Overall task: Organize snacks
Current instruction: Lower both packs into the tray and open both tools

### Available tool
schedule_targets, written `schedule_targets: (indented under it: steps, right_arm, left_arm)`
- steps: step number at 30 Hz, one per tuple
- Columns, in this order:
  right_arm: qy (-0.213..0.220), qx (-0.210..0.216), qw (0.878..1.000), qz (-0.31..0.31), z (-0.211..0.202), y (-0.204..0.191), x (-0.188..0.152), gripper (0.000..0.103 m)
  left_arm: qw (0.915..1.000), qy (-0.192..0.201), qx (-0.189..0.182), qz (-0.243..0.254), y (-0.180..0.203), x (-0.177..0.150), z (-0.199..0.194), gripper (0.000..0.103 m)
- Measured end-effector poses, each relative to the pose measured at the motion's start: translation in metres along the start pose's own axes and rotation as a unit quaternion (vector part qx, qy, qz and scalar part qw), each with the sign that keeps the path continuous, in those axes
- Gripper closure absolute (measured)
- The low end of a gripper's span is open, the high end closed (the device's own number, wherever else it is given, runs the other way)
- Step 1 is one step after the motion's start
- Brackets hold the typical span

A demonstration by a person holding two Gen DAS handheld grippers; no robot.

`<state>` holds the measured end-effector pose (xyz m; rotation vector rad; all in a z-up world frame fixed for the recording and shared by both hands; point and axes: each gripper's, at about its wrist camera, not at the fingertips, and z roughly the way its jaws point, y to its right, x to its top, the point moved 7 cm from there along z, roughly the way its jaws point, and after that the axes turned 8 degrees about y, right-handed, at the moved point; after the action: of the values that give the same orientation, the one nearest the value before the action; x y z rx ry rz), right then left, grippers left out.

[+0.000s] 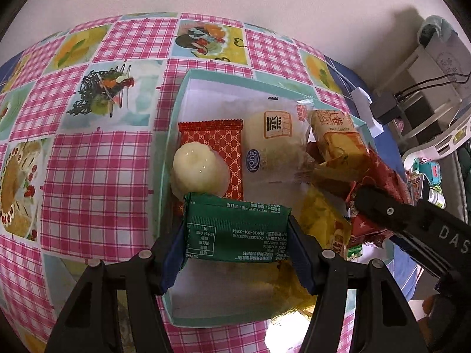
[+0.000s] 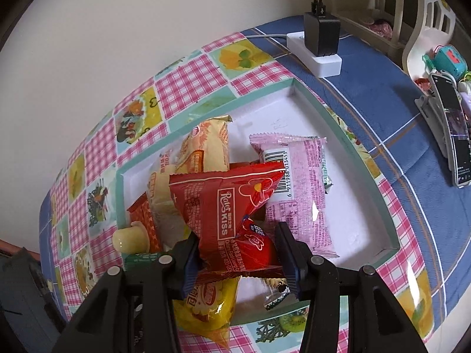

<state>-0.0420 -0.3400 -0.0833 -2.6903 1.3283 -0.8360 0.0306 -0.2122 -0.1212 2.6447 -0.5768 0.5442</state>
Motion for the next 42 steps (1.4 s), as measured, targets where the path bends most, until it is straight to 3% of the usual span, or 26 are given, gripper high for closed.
schedule_targets:
  steps: [6,10,12,15,21,29,33,37,39,42]
  right_arm:
    - [0.002,0.002,1.0,-0.006,-0.006,-0.002,0.003,0.048]
    - [0.012,0.011,1.0,-0.014,-0.014,-0.006,0.007,0.039]
    - [0.018,0.014,1.0,-0.015,-0.019,-0.008,0.009,0.039]
    - [0.032,0.017,0.999,-0.018,-0.031,-0.01,0.013,0.039]
    - [0.05,0.019,0.998,-0.028,-0.05,-0.014,0.017,0.039]
    - [0.045,0.018,0.997,-0.065,-0.052,-0.033,0.006,0.036]
    - [0.048,0.023,0.995,-0.081,-0.054,-0.045,0.001,0.025]
    - [0.056,0.022,0.993,-0.097,-0.055,-0.053,-0.002,0.016]
    - [0.059,0.02,0.993,-0.104,-0.056,-0.056,-0.003,0.013]
    - [0.065,0.025,0.991,-0.113,-0.058,-0.061,-0.005,0.0]
  left_arm:
    - [0.9999,-0.008,0.006,-0.007,0.001,0.005,-0.001,0.036]
    - [0.9999,0.007,-0.001,-0.011,0.002,0.011,-0.015,0.031]
    - [0.9997,0.016,-0.009,-0.014,0.004,0.015,-0.023,0.025]
    - [0.9992,0.032,-0.01,-0.021,0.003,0.022,-0.037,0.024]
    - [0.9954,0.068,0.044,-0.052,-0.023,0.034,-0.062,0.023]
    - [0.9815,0.126,0.129,-0.065,-0.072,0.053,-0.098,0.016]
    - [0.9739,0.141,0.169,-0.054,-0.089,0.057,-0.11,0.001]
    - [0.9659,0.147,0.207,-0.052,-0.104,0.057,-0.12,0.0]
    - [0.9654,0.146,0.208,-0.055,-0.11,0.054,-0.122,0.0]
    - [0.9656,0.146,0.206,-0.062,-0.115,0.052,-0.124,0.0]
